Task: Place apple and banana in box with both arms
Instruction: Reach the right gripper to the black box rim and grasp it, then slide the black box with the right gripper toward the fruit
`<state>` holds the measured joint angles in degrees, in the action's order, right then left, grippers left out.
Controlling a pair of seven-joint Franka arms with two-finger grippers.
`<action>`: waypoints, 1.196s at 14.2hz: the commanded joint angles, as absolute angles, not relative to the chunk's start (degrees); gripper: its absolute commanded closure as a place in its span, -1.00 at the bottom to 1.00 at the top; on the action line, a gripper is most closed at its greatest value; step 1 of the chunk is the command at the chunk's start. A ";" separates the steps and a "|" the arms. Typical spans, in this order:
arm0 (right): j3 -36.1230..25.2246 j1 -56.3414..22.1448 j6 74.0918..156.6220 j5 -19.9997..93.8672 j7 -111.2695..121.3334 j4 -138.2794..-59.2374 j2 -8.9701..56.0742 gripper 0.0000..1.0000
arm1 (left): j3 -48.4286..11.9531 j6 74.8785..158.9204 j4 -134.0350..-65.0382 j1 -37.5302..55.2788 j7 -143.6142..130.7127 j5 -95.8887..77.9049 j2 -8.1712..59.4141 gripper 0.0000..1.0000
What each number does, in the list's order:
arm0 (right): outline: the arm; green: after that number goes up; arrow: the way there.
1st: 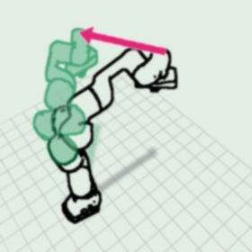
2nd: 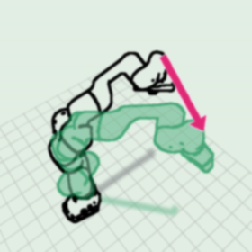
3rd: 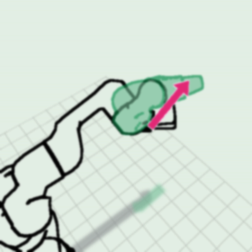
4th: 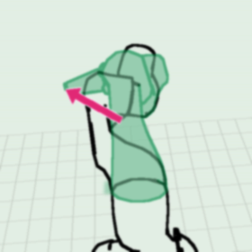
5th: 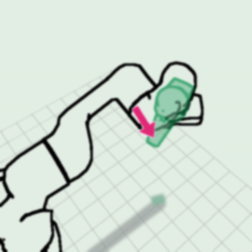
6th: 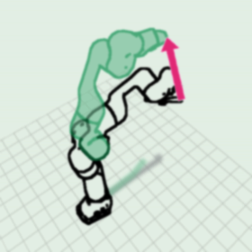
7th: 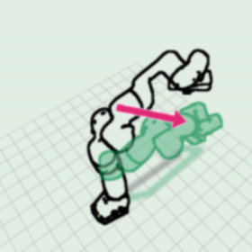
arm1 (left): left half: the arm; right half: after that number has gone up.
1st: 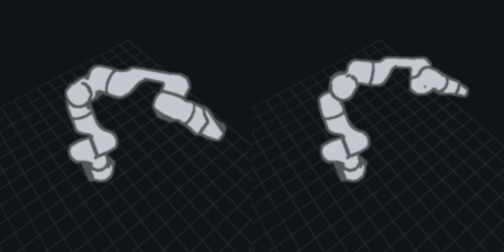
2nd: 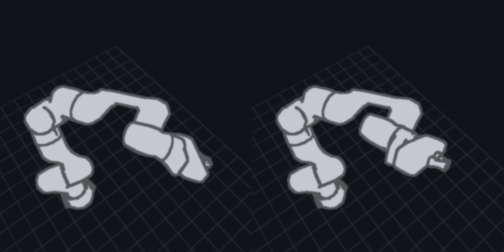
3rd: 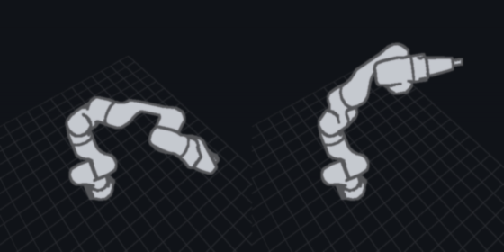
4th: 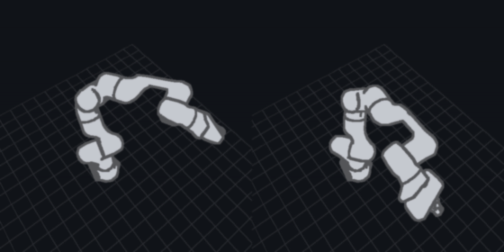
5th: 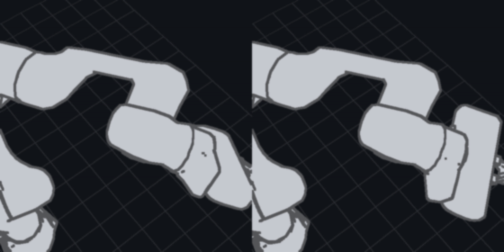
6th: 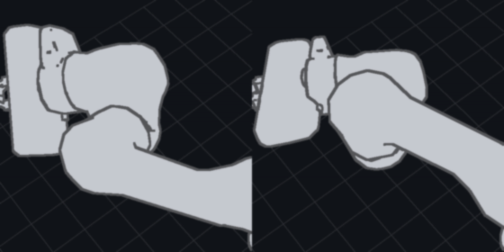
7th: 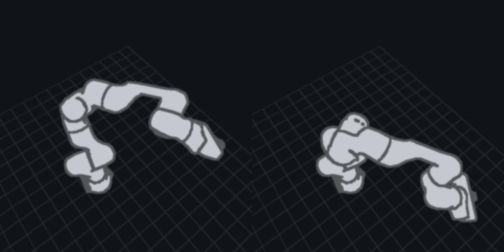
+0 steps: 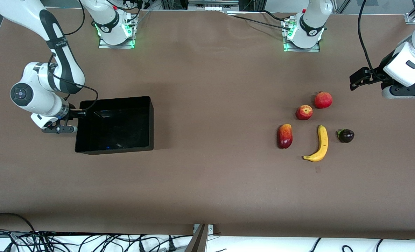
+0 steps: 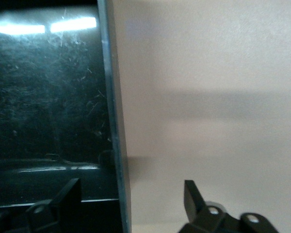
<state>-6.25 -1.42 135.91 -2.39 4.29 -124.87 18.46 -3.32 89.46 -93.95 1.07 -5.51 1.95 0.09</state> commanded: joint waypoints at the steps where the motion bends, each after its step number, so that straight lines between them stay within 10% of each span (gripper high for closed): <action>1: -5.80 -0.70 136.32 -2.64 4.75 -125.42 17.93 0.81 | -3.43 87.28 -91.58 1.41 -5.19 1.76 1.84 -1.00; 9: -4.84 -0.97 134.92 -2.02 4.66 -122.62 17.49 1.00 | -3.87 86.48 -90.62 1.23 -5.89 0.97 2.90 -1.00; 17: 0.35 -11.22 115.41 0.77 4.31 -101.97 18.01 1.00 | -4.22 86.31 -89.21 1.67 -5.54 1.32 3.60 -1.00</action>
